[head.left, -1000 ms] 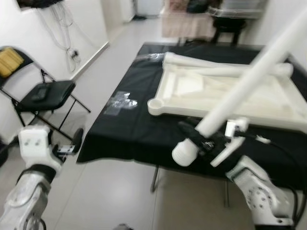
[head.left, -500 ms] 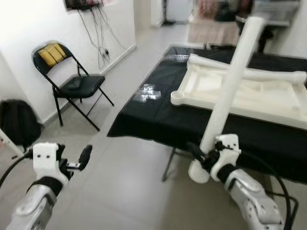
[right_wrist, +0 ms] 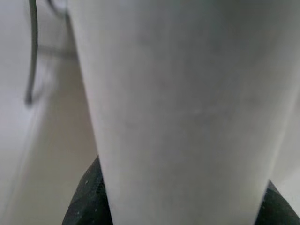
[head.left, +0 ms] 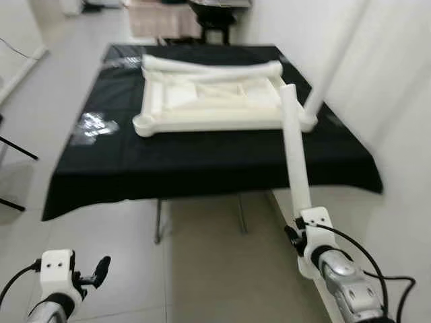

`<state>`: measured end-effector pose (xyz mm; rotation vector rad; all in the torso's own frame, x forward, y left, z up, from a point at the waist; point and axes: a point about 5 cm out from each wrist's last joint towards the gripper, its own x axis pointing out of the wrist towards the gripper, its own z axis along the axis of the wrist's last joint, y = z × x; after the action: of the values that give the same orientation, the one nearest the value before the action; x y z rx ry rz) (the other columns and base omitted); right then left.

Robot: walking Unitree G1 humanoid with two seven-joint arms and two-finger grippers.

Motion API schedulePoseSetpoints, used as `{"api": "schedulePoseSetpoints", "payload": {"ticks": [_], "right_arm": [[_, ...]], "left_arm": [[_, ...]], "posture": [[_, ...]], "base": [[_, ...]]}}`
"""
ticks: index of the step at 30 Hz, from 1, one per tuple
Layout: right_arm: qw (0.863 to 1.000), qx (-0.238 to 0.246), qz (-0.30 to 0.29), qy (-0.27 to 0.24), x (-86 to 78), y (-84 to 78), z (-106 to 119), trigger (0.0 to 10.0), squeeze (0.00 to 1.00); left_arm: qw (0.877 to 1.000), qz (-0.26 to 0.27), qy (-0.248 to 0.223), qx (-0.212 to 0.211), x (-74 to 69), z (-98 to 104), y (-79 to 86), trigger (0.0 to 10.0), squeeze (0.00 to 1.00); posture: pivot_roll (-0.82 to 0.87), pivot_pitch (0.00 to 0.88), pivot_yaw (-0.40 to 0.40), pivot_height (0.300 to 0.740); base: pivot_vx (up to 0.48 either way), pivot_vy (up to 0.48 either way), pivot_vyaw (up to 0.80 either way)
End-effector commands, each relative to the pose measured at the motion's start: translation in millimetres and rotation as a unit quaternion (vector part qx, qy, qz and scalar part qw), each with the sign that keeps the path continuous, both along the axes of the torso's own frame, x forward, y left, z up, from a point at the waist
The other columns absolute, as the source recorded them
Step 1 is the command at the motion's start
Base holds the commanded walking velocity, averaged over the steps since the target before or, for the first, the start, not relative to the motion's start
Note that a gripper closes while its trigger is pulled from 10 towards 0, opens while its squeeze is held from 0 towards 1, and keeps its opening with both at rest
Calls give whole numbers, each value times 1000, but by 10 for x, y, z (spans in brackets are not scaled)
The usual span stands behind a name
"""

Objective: Building children table

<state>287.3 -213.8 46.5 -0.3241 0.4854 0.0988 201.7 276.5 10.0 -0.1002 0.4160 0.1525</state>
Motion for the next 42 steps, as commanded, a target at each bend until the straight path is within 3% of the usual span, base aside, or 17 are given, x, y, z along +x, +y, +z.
{"api": "schedulePoseSetpoints", "payload": {"ticks": [1,3,4,5,7,9,10,12,20,23,29,31,37,41,42], "right_arm": [[999,-28,1,40,-69,-2,-203,10000,0],[997,-32,-17,66,-104,-42,-356,10000,0],[997,-32,-17,66,-104,-42,-356,10000,0],[993,-44,-40,106,-198,-114,-531,10000,0],[990,-51,-47,121,-241,-141,-589,10000,0],[981,-74,-53,171,-424,-209,-769,10000,0],[981,-74,-53,171,-424,-209,-769,10000,0],[966,-89,-65,235,-724,-289,-990,10000,0],[952,-63,-72,290,-1027,-271,-1194,10000,0],[947,-65,-72,305,-1110,-270,-1243,10000,0],[947,-58,-72,306,-1118,-236,-1258,10000,0],[948,-55,-71,305,-1094,-174,-1265,10000,0],[950,-54,-50,303,-1049,-28,-1279,10000,0],[950,-55,-45,304,-1055,13,-1291,10000,0],[950,-55,-39,304,-1061,94,-1309,10000,0]], "left_arm": [[997,17,68,-7,-229,-312,10,10000,0],[992,26,119,-10,-352,-517,-17,10000,0],[992,26,119,-10,-352,-517,-17,10000,0],[985,32,169,-19,-488,-684,-76,10000,0],[982,32,183,-21,-534,-735,-98,10000,0],[976,25,217,-21,-647,-835,-152,10000,0],[976,25,217,-21,-647,-835,-152,10000,0],[970,30,237,-29,-757,-904,-175,10000,0],[962,31,268,-27,-920,-1001,-188,10000,0],[961,25,273,-24,-933,-1015,-197,10000,0],[963,14,267,-34,-880,-1003,-202,10000,0],[965,4,258,-52,-803,-986,-222,10000,0],[969,-7,241,-53,-684,-955,-249,10000,0],[970,3,238,-53,-662,-947,-239,10000,0],[969,3,238,-59,-655,-948,-247,10000,0]], "posture": [[26,143,-65,740],[24,135,-64,740],[24,135,-64,740],[26,126,-62,740],[28,126,-61,740],[28,124,-61,740],[28,124,-61,740],[33,115,-58,740],[49,110,-53,740],[57,106,-46,740],[59,103,-38,740],[63,110,-38,740],[102,136,-46,740],[119,142,-51,740],[127,142,-54,740]], "base": [[0,0,-800],[0,0,-800],[0,0,-800],[0,0,0],[0,0,0],[0,0,0],[0,0,0],[0,0,0],[0,0,0],[0,0,0],[0,0,0],[0,0,0],[0,-342,0],[0,-217,0],[0,0,0]]}}
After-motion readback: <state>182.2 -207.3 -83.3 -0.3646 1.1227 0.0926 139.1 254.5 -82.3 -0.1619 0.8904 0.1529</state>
